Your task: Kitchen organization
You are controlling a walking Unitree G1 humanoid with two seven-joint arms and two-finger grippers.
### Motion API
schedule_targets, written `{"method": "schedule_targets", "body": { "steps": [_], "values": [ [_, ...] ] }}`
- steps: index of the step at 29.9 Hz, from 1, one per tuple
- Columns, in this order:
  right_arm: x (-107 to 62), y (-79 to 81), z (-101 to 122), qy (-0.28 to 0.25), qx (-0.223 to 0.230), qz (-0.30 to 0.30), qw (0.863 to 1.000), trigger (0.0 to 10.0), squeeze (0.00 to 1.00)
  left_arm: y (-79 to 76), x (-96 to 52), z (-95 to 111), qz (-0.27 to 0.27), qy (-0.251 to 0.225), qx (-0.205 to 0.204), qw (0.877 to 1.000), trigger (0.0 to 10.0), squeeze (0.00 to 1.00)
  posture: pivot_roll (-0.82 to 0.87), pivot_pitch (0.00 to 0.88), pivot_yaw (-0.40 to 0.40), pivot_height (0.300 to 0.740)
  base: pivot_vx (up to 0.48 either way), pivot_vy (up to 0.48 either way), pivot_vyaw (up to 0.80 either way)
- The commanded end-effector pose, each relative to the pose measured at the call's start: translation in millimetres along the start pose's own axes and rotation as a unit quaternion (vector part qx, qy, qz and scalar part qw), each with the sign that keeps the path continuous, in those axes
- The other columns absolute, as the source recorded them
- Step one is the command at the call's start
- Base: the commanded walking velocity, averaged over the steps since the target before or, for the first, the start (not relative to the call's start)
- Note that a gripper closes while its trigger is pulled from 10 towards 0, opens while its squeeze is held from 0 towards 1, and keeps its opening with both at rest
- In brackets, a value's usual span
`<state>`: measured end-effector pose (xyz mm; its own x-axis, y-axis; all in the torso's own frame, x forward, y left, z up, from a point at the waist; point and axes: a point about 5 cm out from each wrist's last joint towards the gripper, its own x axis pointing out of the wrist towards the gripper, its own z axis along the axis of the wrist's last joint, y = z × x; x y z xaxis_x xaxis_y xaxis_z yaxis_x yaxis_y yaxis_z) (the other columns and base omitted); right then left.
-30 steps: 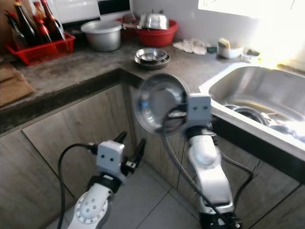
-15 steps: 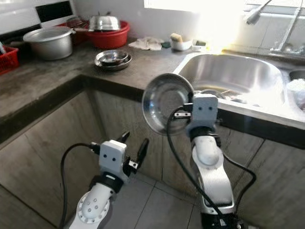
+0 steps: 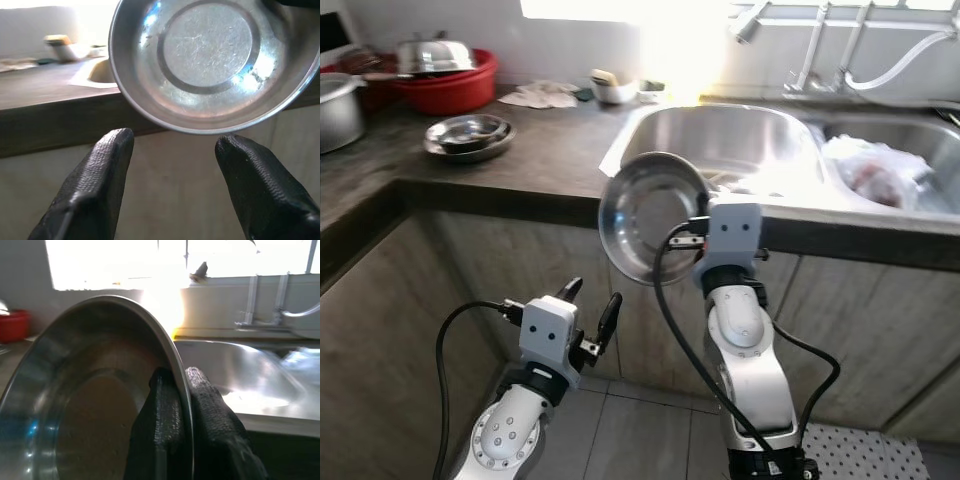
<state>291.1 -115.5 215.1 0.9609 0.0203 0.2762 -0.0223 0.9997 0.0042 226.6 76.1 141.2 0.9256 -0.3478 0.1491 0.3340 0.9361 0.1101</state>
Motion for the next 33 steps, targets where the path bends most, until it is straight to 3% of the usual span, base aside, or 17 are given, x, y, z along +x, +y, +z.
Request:
{"method": "schedule_targets", "body": {
  "steps": [1, 11, 19, 33],
  "values": [
    [2.3, -1.3, 8, -0.021, -0.001, -0.004, 1.0, 10.0, 0.0, 0.6, -0.9, -1, 0.002, 0.007, -0.001, 1.0, 10.0, 0.0, 0.02, 0.035, -0.008, 0.74, 0.0, 0.0, 0.0],
    [4.3, -1.6, 10, -0.027, -0.004, -0.003, 1.0, 10.0, 0.0, -0.5, 1.0, 0, -0.006, 0.001, 0.016, 1.0, 10.0, 0.0, 0.01, 0.02, -0.007, 0.74, 0.075, -0.072, 0.0],
    [10.7, -5.6, 21, -0.046, -0.003, -0.005, 0.999, 10.0, 0.0, -1.2, 1.2, 0, -0.01, -0.001, 0.013, 1.0, 10.0, 0.0, 0.01, 0.016, -0.007, 0.74, 0.371, -0.3, 0.0],
    [21.6, -13.0, 29, -0.061, -0.009, -0.004, 0.998, 10.0, 0.0, 0.5, 1.5, -1, 0.0, 0.001, 0.01, 1.0, 10.0, 0.0, 0.02, 0.032, -0.016, 0.74, 0.433, 0.0, 0.0]
  ]
}}
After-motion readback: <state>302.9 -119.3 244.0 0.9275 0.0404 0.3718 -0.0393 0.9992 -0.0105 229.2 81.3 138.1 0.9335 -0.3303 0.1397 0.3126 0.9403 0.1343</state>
